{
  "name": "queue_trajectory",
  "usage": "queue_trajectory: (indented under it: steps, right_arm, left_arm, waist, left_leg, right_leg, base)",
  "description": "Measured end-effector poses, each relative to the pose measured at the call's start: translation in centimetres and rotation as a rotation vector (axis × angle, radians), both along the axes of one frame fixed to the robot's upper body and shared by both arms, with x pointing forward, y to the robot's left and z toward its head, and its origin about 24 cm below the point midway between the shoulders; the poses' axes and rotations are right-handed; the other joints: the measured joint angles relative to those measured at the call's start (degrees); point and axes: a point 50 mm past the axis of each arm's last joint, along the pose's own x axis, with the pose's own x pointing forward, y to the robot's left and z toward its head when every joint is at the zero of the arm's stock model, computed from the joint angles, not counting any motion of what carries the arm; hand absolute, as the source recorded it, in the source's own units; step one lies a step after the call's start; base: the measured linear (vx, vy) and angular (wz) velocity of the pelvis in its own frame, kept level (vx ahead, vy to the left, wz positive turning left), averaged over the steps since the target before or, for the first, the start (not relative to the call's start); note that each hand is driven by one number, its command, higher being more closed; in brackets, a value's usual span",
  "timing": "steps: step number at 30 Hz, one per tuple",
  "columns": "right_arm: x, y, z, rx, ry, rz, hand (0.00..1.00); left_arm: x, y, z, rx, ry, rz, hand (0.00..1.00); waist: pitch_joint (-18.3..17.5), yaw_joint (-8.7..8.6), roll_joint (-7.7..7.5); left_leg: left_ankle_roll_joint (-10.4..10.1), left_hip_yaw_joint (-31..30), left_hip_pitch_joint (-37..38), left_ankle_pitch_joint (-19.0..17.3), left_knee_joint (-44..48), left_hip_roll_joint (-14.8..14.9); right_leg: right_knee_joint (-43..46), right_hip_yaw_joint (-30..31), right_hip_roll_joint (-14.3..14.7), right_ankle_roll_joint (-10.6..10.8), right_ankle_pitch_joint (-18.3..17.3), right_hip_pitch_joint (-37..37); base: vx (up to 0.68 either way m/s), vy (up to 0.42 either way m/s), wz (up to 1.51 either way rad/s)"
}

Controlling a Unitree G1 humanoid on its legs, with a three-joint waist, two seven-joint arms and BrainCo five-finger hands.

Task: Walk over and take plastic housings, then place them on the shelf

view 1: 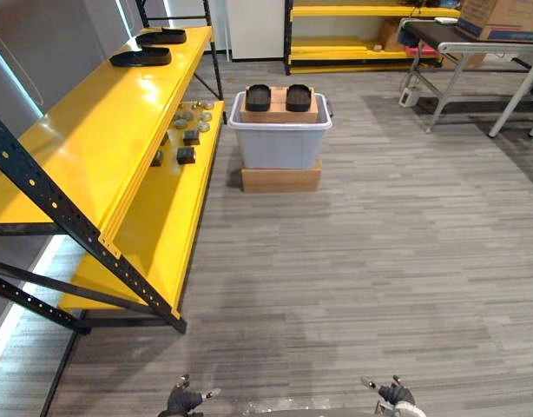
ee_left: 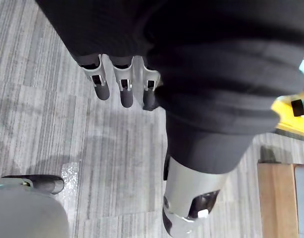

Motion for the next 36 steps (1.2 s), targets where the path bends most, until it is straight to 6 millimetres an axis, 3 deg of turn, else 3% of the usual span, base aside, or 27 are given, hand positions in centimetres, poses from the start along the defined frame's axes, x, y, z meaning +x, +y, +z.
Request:
queue_trajectory:
  steps: [10, 22, 27, 29, 31, 33, 34, 36]
  right_arm:
    - [0.4, -0.6, 0.4, -0.034, -0.008, 0.076, 0.0]
    - [0.8, -0.3, 0.4, -0.02, -0.011, 0.071, 0.0]
    - [3.2, -0.4, 1.2, -0.013, -0.078, 0.046, 0.0]
    - [4.7, -0.8, 1.9, -0.02, -0.12, 0.032, 0.0]
    - [5.1, -0.8, 2.1, -0.017, -0.128, 0.027, 0.0]
    - [5.2, -0.7, 2.1, -0.007, -0.131, 0.017, 0.0]
    - [5.4, -0.6, 2.1, -0.009, -0.133, 0.016, 0.0]
    - [6.5, -0.4, 2.5, -0.014, -0.156, 0.034, 0.0]
  left_arm:
    - [0.3, -0.2, 0.4, 0.016, -0.029, -0.045, 0.0]
    - [2.0, -0.3, 1.3, 0.027, -0.106, -0.054, 0.0]
    - [3.8, -0.4, 2.3, 0.035, -0.179, -0.052, 0.0]
    - [4.3, -0.3, 2.7, 0.034, -0.209, -0.037, 0.0]
    - [4.6, -0.1, 2.9, 0.039, -0.22, -0.036, 0.0]
    - [5.1, 0.2, 3.2, 0.043, -0.235, -0.036, 0.0]
    - [5.5, 0.3, 3.4, 0.048, -0.247, -0.037, 0.0]
    - [5.8, 0.5, 3.5, 0.047, -0.258, -0.029, 0.0]
  waist:
    - [0.7, -0.08, 0.33]
    - [1.6, -0.06, -0.72]
    - [3.2, 0.02, 0.13]
    - [4.3, 0.03, 1.82]
    - [4.9, 0.11, 1.7]
    - [6.2, -0.03, 1.03]
    - [6.8, 0.14, 0.67]
    - [7.7, 0.09, 1.18]
  left_leg:
    - [0.1, 0.0, 1.3, 1.2, -2.3, 0.0]
    - [0.8, 0.2, 0.4, 1.5, -3.6, -0.3]
    - [1.9, 1.3, -4.4, -4.4, 6.1, -0.1]
    - [2.9, 2.7, -7.5, -9.1, 12.8, 0.7]
    - [4.0, 3.2, -7.9, -11.0, 15.9, -0.4]
    - [4.0, 3.1, -6.3, -11.1, 16.1, -1.4]
    - [3.9, 3.0, -5.9, -11.1, 16.1, -1.2]
    - [3.4, 2.4, -5.8, -11.7, 16.0, 0.3]
  right_leg:
    - [-0.2, -0.4, 0.0, 0.0, 0.0, 0.8]
    - [-1.3, -0.9, -0.3, 0.0, 0.0, -0.5]
    - [-0.1, -0.3, -0.4, 1.3, -0.8, -1.6]
    - [9.1, -0.3, -0.9, 4.4, -5.4, -5.9]
    - [23.0, -2.8, -3.6, 6.3, -9.6, -11.8]
    - [33.3, -6.6, -6.9, 6.0, -11.6, -16.7]
    - [33.4, -8.6, -7.9, 5.1, -12.4, -18.4]
    - [29.0, -10.5, -7.2, 4.8, -12.1, -20.2]
  base:
    - [-0.03, -0.008, 0.0]
    - [0.02, -0.001, 0.01]
    - [0.06, 0.034, -0.11]
    - [0.0, 0.084, -0.37]
    - [0.03, 0.107, -0.12]
    - [0.2, 0.107, 0.1]
    - [0.16, 0.052, 0.03]
    - [0.15, 0.008, 0.03]
